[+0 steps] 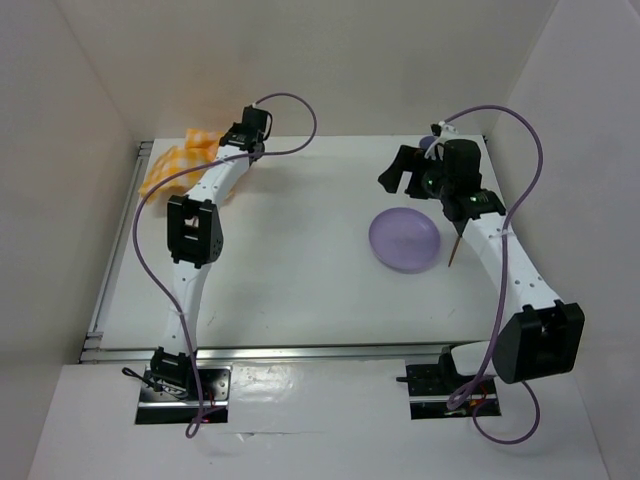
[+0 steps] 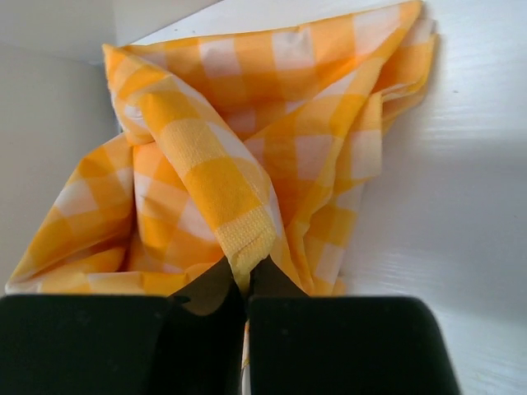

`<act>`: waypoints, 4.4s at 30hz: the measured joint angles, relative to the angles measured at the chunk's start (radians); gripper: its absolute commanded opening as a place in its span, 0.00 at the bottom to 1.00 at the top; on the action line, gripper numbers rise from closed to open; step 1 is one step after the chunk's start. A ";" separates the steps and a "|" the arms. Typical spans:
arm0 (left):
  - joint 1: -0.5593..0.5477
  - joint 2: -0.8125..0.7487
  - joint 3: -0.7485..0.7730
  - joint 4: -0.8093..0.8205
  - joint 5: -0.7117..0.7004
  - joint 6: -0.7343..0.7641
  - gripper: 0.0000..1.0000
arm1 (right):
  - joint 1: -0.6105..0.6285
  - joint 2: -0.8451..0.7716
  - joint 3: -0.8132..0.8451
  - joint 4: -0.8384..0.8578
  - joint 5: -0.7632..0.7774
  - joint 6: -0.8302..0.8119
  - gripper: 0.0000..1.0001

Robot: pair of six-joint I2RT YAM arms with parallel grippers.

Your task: Set the dinner table for one person

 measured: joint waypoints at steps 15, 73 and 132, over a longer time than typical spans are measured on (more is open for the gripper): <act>-0.344 -0.667 -0.021 -0.078 0.229 0.142 0.00 | 0.009 -0.167 -0.124 -0.084 0.023 -0.023 1.00; 0.242 -0.261 -0.402 -0.286 0.791 -0.350 0.00 | 0.267 0.218 -0.257 -0.056 0.114 0.079 0.00; 0.278 -0.187 -0.296 -0.302 0.805 -0.589 0.00 | 0.200 0.724 0.280 -0.215 0.241 0.101 0.66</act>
